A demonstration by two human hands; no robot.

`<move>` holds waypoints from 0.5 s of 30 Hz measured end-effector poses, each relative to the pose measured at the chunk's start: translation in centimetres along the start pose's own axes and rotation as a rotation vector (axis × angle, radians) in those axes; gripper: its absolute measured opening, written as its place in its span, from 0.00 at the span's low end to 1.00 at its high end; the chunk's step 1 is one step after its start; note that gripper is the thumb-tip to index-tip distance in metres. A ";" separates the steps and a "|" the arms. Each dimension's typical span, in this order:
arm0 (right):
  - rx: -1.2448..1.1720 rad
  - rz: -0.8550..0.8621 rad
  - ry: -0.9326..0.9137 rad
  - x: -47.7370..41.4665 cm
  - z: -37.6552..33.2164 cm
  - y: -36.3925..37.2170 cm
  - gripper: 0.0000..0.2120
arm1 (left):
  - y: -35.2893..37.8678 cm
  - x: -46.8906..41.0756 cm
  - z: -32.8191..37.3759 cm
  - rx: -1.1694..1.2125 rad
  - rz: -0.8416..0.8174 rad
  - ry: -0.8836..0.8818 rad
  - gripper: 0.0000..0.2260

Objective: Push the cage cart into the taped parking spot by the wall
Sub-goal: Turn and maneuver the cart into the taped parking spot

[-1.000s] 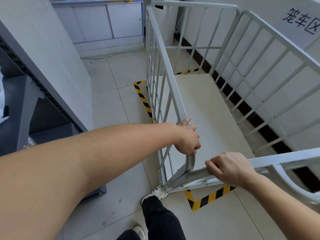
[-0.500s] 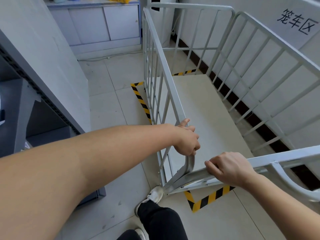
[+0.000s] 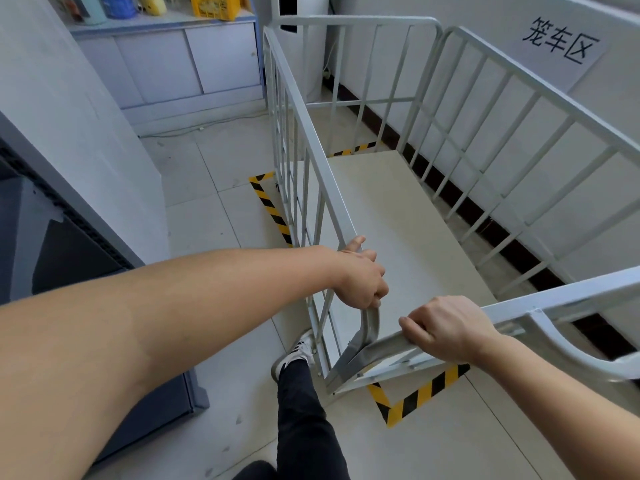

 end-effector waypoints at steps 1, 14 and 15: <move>0.001 -0.002 0.000 0.0 0.0 0.0 0.32 | 0.0 0.0 0.0 -0.001 0.000 0.001 0.16; 0.026 -0.007 -0.027 0.1 0.4 0.4 0.31 | 0.0 -0.1 0.1 0.024 0.002 0.004 0.15; 0.021 -0.006 -0.032 0.0 0.4 0.4 0.31 | -0.1 -0.1 0.0 0.022 0.000 0.004 0.15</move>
Point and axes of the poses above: each hand's wrist, its own x-axis away from the middle knuckle, its own y-axis out of the palm, z = x × y, the point moved 8 cm from there along -x, towards the middle knuckle, and after that the axes turned 12 degrees about -x, right-handed, at the moved point
